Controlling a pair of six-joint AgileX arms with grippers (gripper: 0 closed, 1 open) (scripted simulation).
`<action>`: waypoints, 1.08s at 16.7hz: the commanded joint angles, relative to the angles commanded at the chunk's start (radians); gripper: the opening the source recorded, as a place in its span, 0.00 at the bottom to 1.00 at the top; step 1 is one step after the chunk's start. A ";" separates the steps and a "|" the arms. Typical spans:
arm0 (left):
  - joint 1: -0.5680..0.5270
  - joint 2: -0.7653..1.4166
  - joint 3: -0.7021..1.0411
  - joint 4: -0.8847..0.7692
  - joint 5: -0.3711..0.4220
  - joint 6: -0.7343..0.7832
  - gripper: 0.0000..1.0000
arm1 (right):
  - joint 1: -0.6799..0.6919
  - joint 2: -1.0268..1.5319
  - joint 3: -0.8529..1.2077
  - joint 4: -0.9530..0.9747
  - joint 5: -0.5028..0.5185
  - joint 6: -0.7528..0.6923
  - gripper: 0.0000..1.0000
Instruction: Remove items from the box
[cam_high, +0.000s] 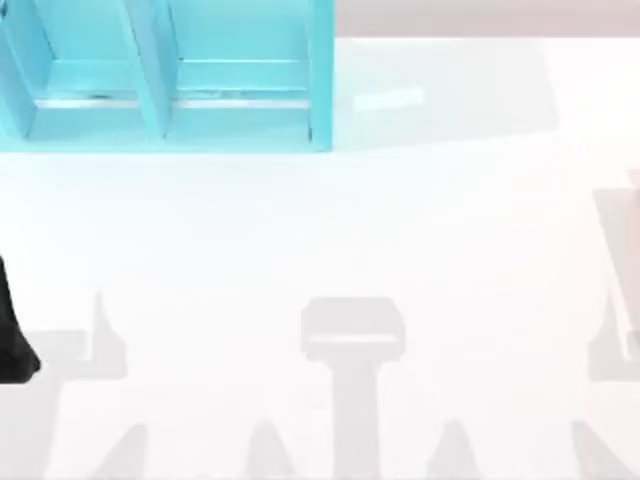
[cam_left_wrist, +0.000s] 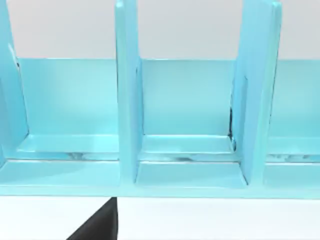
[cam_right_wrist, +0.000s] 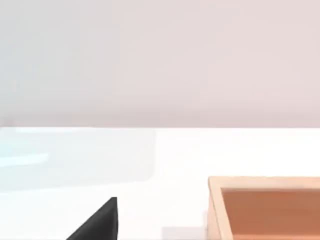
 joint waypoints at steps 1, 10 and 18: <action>0.000 0.000 0.000 0.000 0.000 0.000 1.00 | 0.000 0.000 0.000 0.000 0.000 0.000 1.00; 0.000 0.000 0.000 0.000 0.000 0.000 1.00 | -0.154 0.384 0.339 -0.316 0.005 -0.137 1.00; 0.000 0.000 0.000 0.000 0.000 0.000 1.00 | -0.397 1.177 0.918 -0.848 0.003 -0.376 1.00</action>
